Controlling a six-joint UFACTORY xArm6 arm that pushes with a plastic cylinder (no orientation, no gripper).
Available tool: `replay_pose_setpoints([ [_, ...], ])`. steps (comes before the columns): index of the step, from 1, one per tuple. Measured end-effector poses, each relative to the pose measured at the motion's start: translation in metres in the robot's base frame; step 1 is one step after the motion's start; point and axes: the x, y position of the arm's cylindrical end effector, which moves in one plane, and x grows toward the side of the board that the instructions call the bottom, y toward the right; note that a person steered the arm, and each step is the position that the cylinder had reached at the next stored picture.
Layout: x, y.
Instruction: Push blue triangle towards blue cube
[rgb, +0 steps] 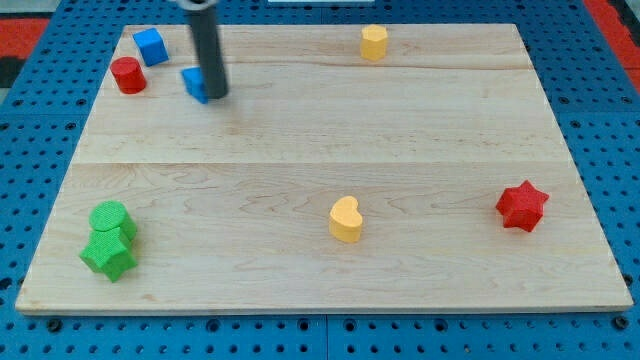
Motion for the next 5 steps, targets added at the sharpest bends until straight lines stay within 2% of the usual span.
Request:
replay_pose_setpoints([
  [1,-0.001,-0.026],
  [4,-0.035,-0.035],
  [5,0.002,-0.033],
])
